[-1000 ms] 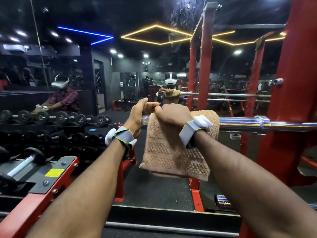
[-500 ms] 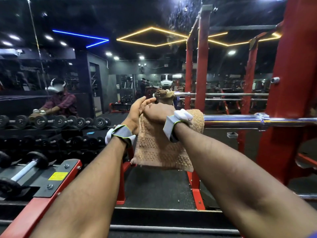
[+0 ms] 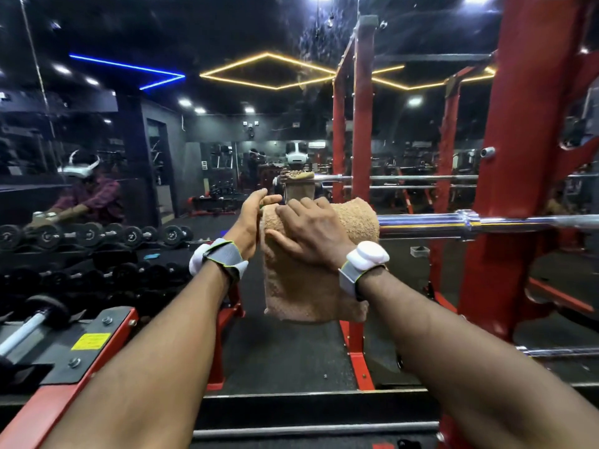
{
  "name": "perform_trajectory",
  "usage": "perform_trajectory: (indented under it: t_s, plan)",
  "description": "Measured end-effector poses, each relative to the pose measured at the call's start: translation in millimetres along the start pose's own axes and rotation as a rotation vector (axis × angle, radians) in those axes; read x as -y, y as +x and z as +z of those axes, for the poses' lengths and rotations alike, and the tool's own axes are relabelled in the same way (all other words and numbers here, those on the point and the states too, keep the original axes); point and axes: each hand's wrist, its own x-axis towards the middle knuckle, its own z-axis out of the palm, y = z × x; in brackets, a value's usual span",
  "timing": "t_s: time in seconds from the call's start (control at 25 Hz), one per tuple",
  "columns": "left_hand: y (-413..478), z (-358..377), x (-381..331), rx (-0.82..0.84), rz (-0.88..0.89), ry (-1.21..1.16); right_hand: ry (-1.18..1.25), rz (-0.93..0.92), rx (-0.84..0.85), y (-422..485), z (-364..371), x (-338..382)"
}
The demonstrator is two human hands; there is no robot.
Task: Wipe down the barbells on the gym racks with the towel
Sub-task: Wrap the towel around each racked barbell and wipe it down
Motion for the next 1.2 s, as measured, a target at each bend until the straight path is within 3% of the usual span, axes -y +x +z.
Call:
perform_trajectory:
  t_s: [0.2,0.28,0.44,0.52,0.6,0.68,0.84,0.92,1.0,1.08,1.16,1.2]
  plan:
    - [10,10,9,-0.044,0.132,0.19,0.077,0.092,0.049,-29,-8,-53]
    - [12,11,13,-0.047,0.161,0.219,0.133,0.171,0.171,-27,-14,-70]
    - [17,11,14,-0.053,0.199,0.157,0.452,0.531,0.68,13,-23,-73]
    - [19,10,14,-0.049,0.201,0.11,0.703,0.78,0.708,25,-20,-68]
    - [18,12,14,-0.044,0.197,0.06,0.765,0.882,0.727,34,-20,-61]
    - [20,14,16,-0.056,0.186,0.025,0.775,0.863,0.731,47,-13,-49]
    - [19,15,12,-0.028,0.136,-0.131,0.934,0.622,0.802,75,-3,-12]
    - [24,13,13,-0.048,0.153,-0.141,0.709,0.459,0.773,70,-6,2]
    - [21,12,12,-0.027,0.134,-0.126,0.332,0.33,0.466,53,-8,10]
    - [14,15,10,-0.023,0.123,-0.139,0.217,0.249,0.196,31,-12,18]
    - [7,16,6,-0.027,0.059,-0.14,0.191,0.103,0.073,16,-6,11]
    - [5,16,4,-0.04,0.035,-0.138,0.157,0.005,0.094,8,-5,1]
